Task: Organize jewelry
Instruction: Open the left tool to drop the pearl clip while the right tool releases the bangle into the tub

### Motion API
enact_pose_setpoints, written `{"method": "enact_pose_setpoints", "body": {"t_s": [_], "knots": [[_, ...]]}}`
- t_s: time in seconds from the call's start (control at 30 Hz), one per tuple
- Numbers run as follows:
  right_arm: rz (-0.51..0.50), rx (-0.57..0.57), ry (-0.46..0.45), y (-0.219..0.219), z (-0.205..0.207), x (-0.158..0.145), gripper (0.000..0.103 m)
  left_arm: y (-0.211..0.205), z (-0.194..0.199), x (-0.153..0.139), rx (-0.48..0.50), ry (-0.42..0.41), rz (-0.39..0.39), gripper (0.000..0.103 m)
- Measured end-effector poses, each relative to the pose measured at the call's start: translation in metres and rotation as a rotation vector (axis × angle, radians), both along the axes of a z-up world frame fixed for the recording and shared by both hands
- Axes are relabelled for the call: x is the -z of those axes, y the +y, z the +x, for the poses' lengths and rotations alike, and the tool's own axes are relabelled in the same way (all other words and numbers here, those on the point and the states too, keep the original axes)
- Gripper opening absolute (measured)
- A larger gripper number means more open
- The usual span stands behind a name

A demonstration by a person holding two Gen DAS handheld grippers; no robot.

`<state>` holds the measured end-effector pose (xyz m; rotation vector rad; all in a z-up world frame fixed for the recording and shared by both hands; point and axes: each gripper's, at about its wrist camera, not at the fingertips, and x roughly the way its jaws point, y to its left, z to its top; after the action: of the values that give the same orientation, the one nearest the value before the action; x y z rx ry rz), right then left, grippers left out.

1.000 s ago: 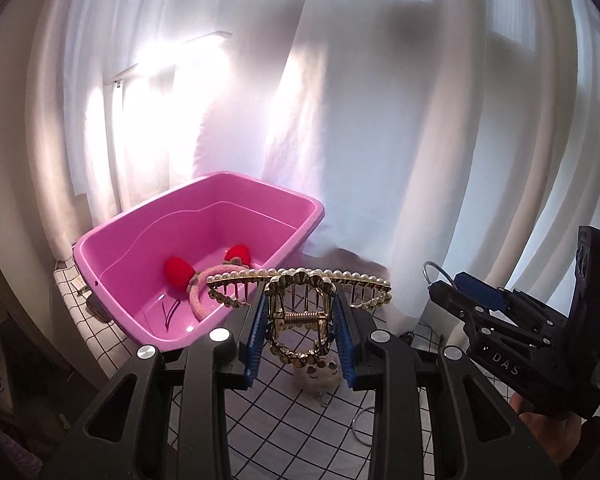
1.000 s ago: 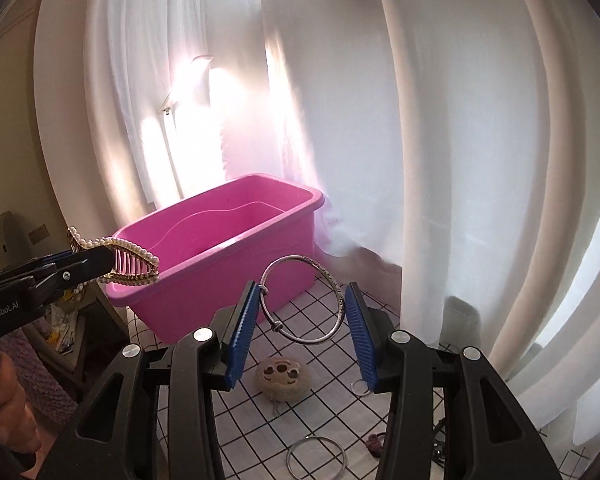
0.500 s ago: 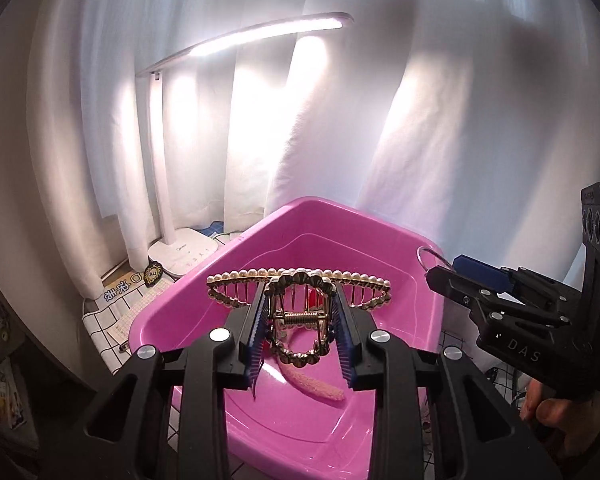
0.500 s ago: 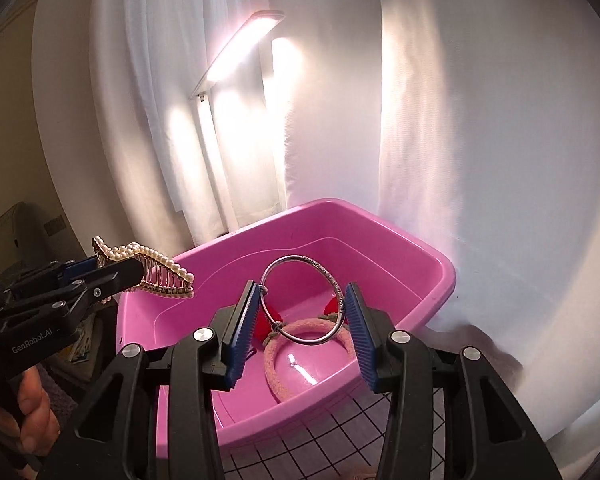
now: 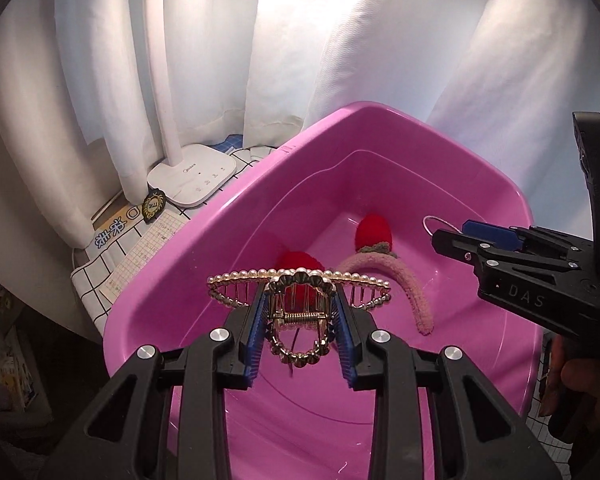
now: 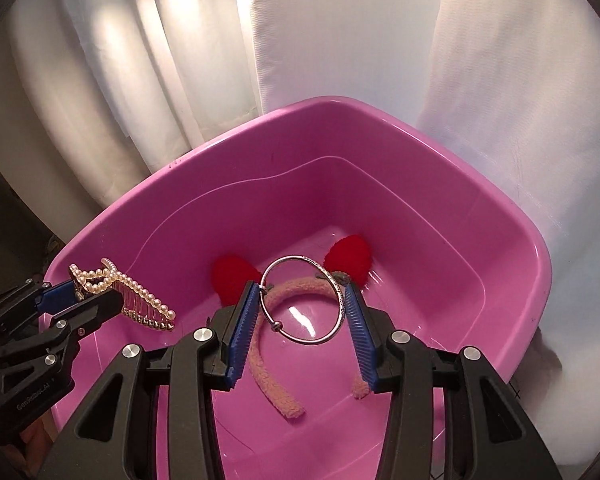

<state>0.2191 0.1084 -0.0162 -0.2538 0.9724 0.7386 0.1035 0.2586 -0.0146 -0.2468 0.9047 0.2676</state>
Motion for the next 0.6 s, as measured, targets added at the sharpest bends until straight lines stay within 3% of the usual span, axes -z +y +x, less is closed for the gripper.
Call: {"method": "enact_pose_setpoints", "body": {"t_s": [0.2, 0.33, 0.37, 0.4, 0.47, 0.5, 0.6], "knots": [[-0.04, 0.024, 0.025, 0.008, 0.009, 0.008, 0.043, 0.005, 0.006, 0.011, -0.006, 0.064, 0.008, 0.031], [-0.077, 0.025, 0.038, 0.012, 0.012, 0.013, 0.043, 0.005, 0.006, 0.008, -0.004, 0.053, 0.05, 0.032], [-0.085, 0.026, 0.045, 0.014, 0.014, 0.015, 0.043, 0.004, 0.006, 0.007, -0.001, 0.05, 0.052, 0.039], [-0.089, 0.032, 0.052, 0.015, 0.017, 0.015, 0.044, 0.005, 0.006, 0.005, -0.002, 0.046, 0.05, 0.052], [-0.092, 0.049, 0.051, 0.013, 0.017, 0.014, 0.052, 0.006, 0.004, 0.003, -0.01, 0.037, 0.05, 0.068], [-0.088, 0.057, 0.048, 0.012, 0.017, 0.012, 0.063, 0.006, 0.003, 0.002, -0.015, 0.034, 0.05, 0.07], [-0.08, 0.074, 0.044, 0.008, 0.019, 0.009, 0.066, 0.007, 0.001, 0.002, -0.024, 0.043, 0.052, 0.074]]}}
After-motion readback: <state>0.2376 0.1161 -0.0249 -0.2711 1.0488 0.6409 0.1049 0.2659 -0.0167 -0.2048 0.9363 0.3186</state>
